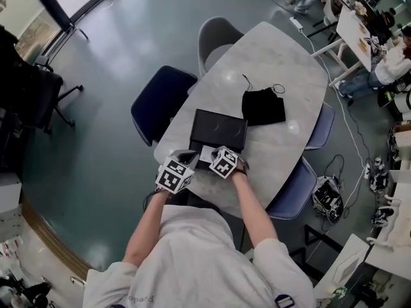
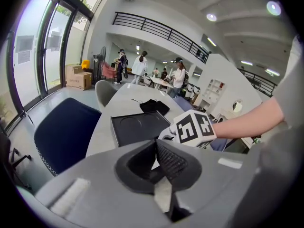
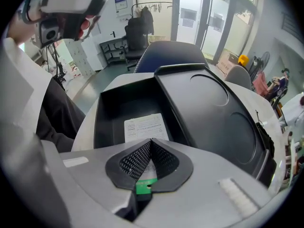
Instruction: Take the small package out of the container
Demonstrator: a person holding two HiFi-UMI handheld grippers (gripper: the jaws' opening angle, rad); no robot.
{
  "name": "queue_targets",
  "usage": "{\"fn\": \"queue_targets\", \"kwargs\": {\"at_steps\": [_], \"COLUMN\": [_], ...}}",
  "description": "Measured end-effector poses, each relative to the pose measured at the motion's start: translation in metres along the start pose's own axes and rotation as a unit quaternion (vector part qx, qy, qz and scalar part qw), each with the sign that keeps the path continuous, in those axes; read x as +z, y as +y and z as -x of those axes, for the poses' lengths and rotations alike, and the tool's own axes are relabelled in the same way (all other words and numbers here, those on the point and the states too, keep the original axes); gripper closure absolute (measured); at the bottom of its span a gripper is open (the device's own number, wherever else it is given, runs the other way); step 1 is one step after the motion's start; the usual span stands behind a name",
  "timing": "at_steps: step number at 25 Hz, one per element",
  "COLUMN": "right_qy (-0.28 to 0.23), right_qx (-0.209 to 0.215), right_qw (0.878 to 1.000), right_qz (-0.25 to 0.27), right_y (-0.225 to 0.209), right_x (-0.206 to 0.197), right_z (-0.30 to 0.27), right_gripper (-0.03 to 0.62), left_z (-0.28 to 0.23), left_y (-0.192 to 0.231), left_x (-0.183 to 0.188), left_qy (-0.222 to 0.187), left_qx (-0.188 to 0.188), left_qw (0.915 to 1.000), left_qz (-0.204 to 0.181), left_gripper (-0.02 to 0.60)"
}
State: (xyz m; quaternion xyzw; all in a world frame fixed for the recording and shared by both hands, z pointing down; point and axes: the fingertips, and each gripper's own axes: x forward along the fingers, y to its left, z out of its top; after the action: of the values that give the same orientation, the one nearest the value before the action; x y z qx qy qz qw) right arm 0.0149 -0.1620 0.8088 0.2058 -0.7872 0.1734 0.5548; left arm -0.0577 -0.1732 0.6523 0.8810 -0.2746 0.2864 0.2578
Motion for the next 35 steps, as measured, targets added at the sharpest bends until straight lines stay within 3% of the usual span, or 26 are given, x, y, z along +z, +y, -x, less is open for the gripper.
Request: {"fn": "queue_targets", "kwargs": {"at_steps": [8, 14, 17, 21, 25, 30, 35], "right_qy": [-0.001, -0.052, -0.074, -0.059, -0.054, -0.046, -0.026], "right_qx": [0.006, -0.013, -0.011, 0.009, 0.026, 0.015, 0.006], "right_qw": [1.000, 0.997, 0.996, 0.998, 0.998, 0.998, 0.999], "right_qz": [-0.010, -0.057, -0.049, -0.018, -0.007, 0.031, 0.039], "right_y": [0.000, -0.017, -0.023, -0.012, -0.002, 0.008, 0.014], "right_x": [-0.001, 0.006, 0.013, 0.010, 0.010, 0.008, 0.001], "right_z": [-0.001, 0.015, 0.019, 0.027, 0.029, 0.025, 0.015], "right_gripper": [0.594, 0.594, 0.594, 0.591, 0.519, 0.444, 0.320], "left_z": [-0.015, -0.019, -0.019, -0.018, -0.021, -0.026, -0.028], "left_y": [0.012, 0.017, 0.021, 0.022, 0.025, 0.019, 0.017], "left_x": [0.000, 0.004, 0.002, 0.005, 0.008, 0.006, 0.000], "left_qy": [-0.006, -0.010, -0.009, -0.014, -0.016, -0.013, -0.008], "left_qx": [-0.009, -0.006, -0.006, -0.006, -0.006, -0.011, -0.013], "left_qw": [0.9999, 0.9998, 0.9997, 0.9997, 0.9998, 0.9998, 0.9998], "left_qz": [-0.008, -0.019, -0.024, -0.019, -0.012, -0.013, -0.014], "left_gripper": [0.528, 0.528, 0.528, 0.528, 0.528, 0.528, 0.528]}}
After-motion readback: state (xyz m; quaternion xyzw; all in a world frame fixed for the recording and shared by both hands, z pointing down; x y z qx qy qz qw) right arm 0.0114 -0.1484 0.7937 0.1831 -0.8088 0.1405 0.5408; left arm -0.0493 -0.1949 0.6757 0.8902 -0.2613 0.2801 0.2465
